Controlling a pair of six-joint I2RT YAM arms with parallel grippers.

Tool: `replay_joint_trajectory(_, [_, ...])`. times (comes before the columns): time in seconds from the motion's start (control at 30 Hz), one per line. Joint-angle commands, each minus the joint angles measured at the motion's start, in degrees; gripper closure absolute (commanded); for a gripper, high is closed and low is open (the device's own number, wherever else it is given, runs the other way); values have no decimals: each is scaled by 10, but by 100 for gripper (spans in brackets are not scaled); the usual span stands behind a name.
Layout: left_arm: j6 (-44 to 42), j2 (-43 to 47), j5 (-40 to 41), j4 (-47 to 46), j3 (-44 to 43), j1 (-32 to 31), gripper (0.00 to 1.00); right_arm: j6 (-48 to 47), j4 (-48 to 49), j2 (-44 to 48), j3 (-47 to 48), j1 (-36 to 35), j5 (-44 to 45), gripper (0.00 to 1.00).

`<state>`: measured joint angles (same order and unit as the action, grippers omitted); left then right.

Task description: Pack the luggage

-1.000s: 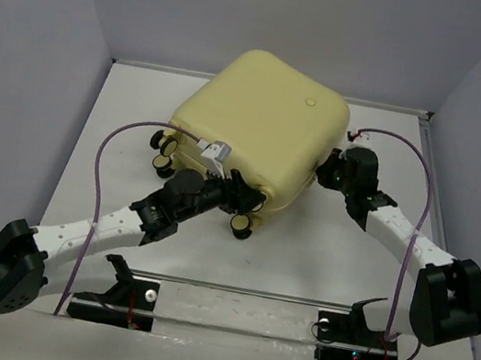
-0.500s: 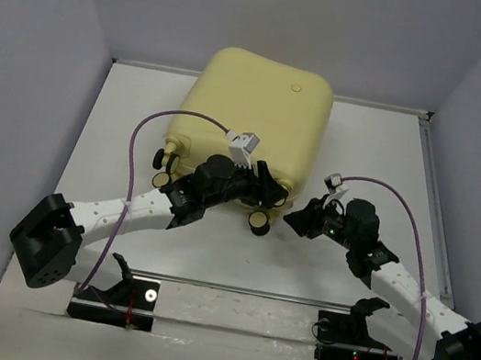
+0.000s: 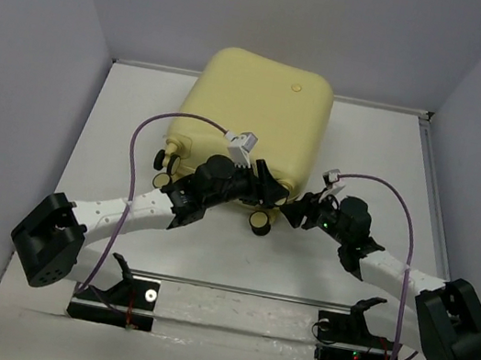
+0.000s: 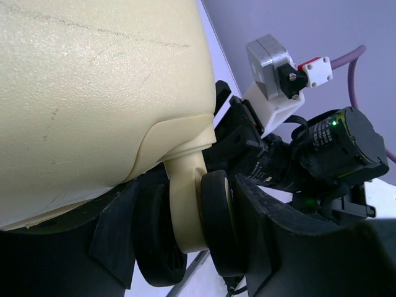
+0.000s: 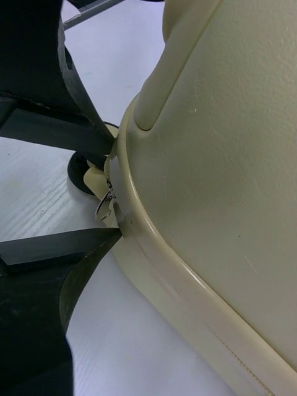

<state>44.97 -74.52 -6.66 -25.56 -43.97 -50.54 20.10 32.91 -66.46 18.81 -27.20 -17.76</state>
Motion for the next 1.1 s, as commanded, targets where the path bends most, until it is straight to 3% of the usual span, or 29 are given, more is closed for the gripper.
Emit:
replay_joint_trajectory(0.0, [15,7,-81,-133,-7,-17,94,-19,99,-41,13,-1,18,44])
replay_joint_trajectory(0.17, [21,7,-93,-138,-2,-17,94,-23,175,-63,-3,-1,29,49])
replay_joint_trajectory(0.4, [23,3,-93,-142,-4,-17,94,6,297,-58,-51,-1,20,93])
replay_joint_trajectory(0.5, [25,0,-87,-144,-10,-17,94,12,281,-28,-63,-7,33,93])
replay_joint_trajectory(0.57, [42,-16,-100,-154,-21,-16,94,13,214,-4,-51,-18,42,93])
replay_joint_trajectory(0.67, [74,-58,-134,-193,-74,-3,94,6,124,29,-26,-136,93,93])
replay_joint_trajectory(0.77, [90,-92,-143,-203,-153,1,94,30,123,6,-19,-232,128,93])
replay_joint_trajectory(0.8, [102,-116,-147,-204,-176,1,94,50,158,-10,-18,-295,167,93])
replay_joint_trajectory(0.9, [130,-170,-172,-210,-268,-10,94,61,270,-112,14,-360,231,93])
replay_joint_trajectory(1.07, [148,-212,-171,-188,-364,-44,93,86,590,-282,51,-370,271,93])
